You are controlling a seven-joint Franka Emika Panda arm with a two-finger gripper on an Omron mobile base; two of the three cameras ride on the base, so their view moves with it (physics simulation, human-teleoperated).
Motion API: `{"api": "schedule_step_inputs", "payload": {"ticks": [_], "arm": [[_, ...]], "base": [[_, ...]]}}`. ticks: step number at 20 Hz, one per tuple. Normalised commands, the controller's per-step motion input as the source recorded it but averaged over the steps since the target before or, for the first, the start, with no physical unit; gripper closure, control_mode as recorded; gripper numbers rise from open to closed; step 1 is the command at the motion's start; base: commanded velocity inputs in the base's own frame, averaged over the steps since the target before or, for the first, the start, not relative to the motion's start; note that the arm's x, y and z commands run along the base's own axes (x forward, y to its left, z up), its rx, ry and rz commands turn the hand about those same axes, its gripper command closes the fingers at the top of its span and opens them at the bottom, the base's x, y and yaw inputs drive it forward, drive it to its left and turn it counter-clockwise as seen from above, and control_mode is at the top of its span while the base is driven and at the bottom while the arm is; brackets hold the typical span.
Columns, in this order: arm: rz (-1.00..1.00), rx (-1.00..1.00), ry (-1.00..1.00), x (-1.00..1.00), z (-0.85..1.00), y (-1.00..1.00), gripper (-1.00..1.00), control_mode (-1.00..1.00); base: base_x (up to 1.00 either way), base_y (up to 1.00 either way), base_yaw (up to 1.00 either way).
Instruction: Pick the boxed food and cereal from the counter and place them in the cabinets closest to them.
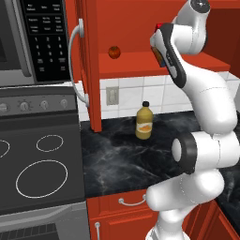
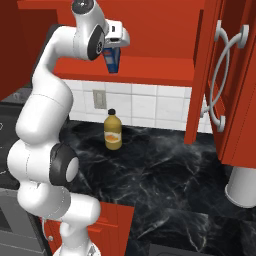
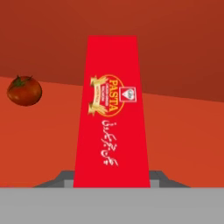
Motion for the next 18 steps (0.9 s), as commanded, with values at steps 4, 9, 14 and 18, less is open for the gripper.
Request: {"api": "schedule_step_inputs", "payload": {"ticks": [4,9,14,18], "arm": [[-0.01,0.00,0.00,0.33,-0.03,0.00,1.00,-1.00],[-0.01,0.00,0.00,0.28,-0.01,0.00,1.00,-1.00],[-0.01,0.00,0.00,0.25,0.00,0.02,-1.00,-1.00],[0.00,0.00,0.00,0.10,0.00,0.01,-1.00,-1.00]], "base": [[0.00,0.00,0.00],[0.00,0.00,0.00],[0.00,0.00,0.00],[0.00,0.00,0.00]]}}
